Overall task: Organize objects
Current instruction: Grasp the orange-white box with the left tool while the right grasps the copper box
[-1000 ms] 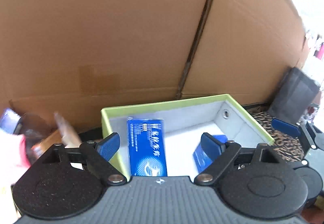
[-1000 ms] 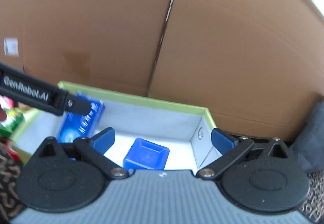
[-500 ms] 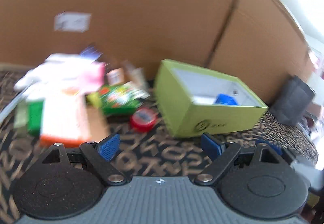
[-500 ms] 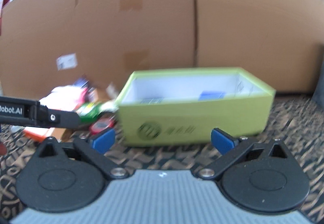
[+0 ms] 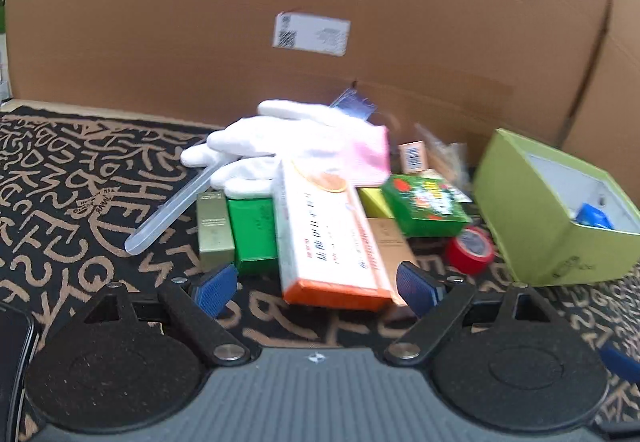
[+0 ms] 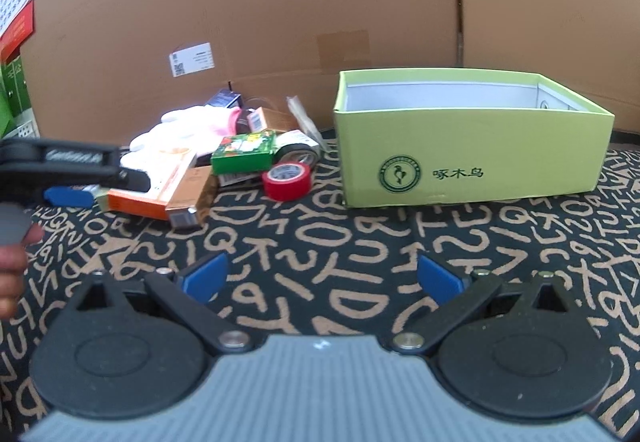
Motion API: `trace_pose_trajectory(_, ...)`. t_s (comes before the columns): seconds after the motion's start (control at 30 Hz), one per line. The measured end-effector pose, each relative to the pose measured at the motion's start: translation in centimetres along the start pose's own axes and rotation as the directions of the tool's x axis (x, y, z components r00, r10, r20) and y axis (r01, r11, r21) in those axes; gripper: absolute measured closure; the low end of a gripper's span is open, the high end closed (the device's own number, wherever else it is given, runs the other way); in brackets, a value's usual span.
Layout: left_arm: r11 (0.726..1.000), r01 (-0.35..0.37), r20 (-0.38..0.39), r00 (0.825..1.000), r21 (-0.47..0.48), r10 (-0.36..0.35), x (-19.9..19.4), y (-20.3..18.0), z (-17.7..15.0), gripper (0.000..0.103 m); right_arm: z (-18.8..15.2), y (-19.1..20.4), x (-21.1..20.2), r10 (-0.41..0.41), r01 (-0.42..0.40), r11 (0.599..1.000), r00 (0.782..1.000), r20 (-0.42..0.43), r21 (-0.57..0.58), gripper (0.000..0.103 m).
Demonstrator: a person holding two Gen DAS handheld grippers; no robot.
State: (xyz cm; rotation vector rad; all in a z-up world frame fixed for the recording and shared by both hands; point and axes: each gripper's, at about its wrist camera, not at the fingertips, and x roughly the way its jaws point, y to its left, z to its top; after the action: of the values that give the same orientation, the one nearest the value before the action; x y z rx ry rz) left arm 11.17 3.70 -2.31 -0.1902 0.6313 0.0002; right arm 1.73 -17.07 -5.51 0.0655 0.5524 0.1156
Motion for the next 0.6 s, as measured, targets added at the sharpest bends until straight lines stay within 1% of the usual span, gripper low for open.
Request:
trace_pose_trajectory(0.07,0.999,0.02,-0.028,0.999,0.026,-0.02,1.1,-0.1,0.2,0.013,0.1,0.2,0.4,0.003,-0.003,1.0,1.0,-0.016,0.0,0.0)
trace_pose_trajectory(0.1,0.999,0.02,-0.04,0.999,0.044,-0.018,1.5,-0.3,0.2,0.013,0.1,0.4,0.8,0.004,-0.004,1.0,1.0,-0.021,-0.002,0.0)
trace_pose_trajectory(0.13,0.998,0.007,-0.043,0.999,0.066,-0.004,1.9,-0.4,0.1,0.013,0.2,0.7,0.9,0.008,-0.008,1.0,1.0,-0.021,-0.004,0.0)
trace_pose_trajectory(0.17,0.997,-0.015,-0.027,0.999,0.079,0.017,2.1,-0.2,0.0,0.012,0.3,0.9,1.1,0.016,-0.016,1.0,1.0,-0.02,-0.008,0.0)
trace_pose_trajectory(0.2,0.995,-0.061,-0.006,0.998,0.082,0.062,2.2,0.1,0.0,0.01,0.5,1.3,1.2,0.027,-0.027,1.0,1.0,-0.015,-0.015,0.0)
trace_pose_trajectory(0.23,0.995,-0.075,0.014,0.997,0.058,0.075,2.2,0.9,0.0,0.009,0.8,1.7,1.3,0.04,-0.04,0.999,0.999,-0.01,-0.024,0.0)
trace_pose_trajectory(0.33,0.993,-0.096,-0.02,0.995,-0.065,0.095,2.1,3.5,0.2,0.01,1.8,3.6,2.4,0.109,-0.109,0.991,0.994,0.0,-0.082,0.0)
trace_pose_trajectory(0.37,0.993,-0.085,-0.024,0.996,-0.082,0.083,2.0,4.1,0.2,0.01,2.2,4.4,3.0,0.127,-0.127,0.986,0.992,-0.006,-0.104,0.0)
trace_pose_trajectory(0.43,0.995,-0.072,-0.029,0.997,-0.074,0.07,1.5,4.6,0.2,0.01,3.0,6.1,4.7,0.152,-0.154,0.978,0.988,-0.023,-0.14,0.0)
trace_pose_trajectory(0.5,0.996,-0.073,-0.005,0.997,-0.041,0.073,0.9,4.3,0.2,0.01,3.9,7.8,6.5,0.175,-0.179,0.969,0.984,-0.037,-0.169,0.003)
trace_pose_trajectory(0.57,0.998,-0.061,0.022,0.998,-0.008,0.061,0.3,3.9,0.4,0.01,4.6,9.1,8.2,0.201,-0.207,0.961,0.978,-0.052,-0.185,0.012)
trace_pose_trajectory(0.6,0.999,-0.053,0.034,0.998,0.002,0.053,0.1,3.6,0.6,0.01,4.7,9.5,9.1,0.209,-0.218,0.958,0.976,-0.067,-0.187,0.021)
